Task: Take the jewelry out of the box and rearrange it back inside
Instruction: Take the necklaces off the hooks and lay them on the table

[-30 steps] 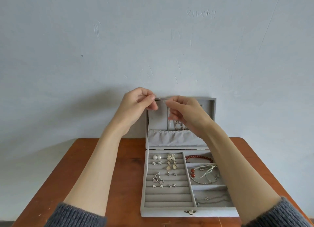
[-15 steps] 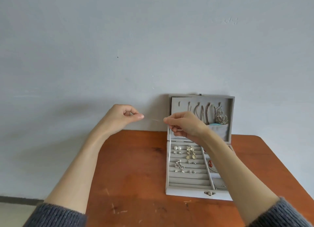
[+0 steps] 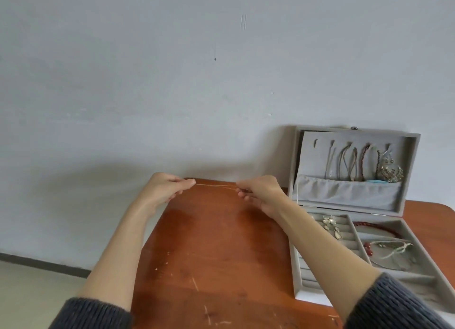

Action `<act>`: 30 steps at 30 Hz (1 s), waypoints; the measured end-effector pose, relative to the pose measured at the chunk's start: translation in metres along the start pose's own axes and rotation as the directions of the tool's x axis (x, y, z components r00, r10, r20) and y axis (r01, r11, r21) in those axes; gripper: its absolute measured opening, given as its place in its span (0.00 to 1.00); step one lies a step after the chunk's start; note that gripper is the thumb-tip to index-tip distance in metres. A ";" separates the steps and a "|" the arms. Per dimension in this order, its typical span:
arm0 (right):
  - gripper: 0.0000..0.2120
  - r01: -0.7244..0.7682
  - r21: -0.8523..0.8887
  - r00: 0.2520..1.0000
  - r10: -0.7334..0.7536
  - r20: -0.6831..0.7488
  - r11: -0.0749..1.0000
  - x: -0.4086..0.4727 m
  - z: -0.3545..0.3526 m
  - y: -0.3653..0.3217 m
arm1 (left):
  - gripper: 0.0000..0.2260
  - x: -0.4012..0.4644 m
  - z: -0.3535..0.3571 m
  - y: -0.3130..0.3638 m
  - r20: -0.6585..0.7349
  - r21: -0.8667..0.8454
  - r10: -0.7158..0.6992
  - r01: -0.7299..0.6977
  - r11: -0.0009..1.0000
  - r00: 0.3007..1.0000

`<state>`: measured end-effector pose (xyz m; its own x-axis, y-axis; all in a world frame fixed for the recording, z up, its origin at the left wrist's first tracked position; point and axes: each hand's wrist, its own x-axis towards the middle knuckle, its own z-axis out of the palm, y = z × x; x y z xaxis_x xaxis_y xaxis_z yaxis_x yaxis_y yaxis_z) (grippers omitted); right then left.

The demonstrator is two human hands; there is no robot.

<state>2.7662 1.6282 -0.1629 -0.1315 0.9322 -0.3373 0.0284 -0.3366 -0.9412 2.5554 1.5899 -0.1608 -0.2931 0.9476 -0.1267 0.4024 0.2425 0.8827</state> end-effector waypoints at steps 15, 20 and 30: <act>0.13 -0.052 -0.286 0.970 -0.020 -0.243 0.957 0.031 -0.003 0.015 | 0.11 0.043 0.022 -0.027 -0.148 0.208 0.026 0.005 0.978 0.989; 0.12 -0.009 -0.337 0.951 -0.097 -0.295 0.941 0.032 0.000 0.020 | 0.13 0.042 0.029 -0.025 -0.252 0.446 0.055 0.065 0.893 0.966; 0.09 0.086 -0.373 0.927 -0.212 -0.309 0.924 0.026 -0.001 0.024 | 0.14 0.033 0.033 -0.021 -0.363 0.462 0.140 0.048 0.886 0.921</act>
<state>2.7646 1.6446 -0.1945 0.1785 0.9767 -0.1191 0.3846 -0.1807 -0.9052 2.5663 1.6225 -0.1988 -0.5287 0.8315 0.1708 0.7430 0.3560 0.5667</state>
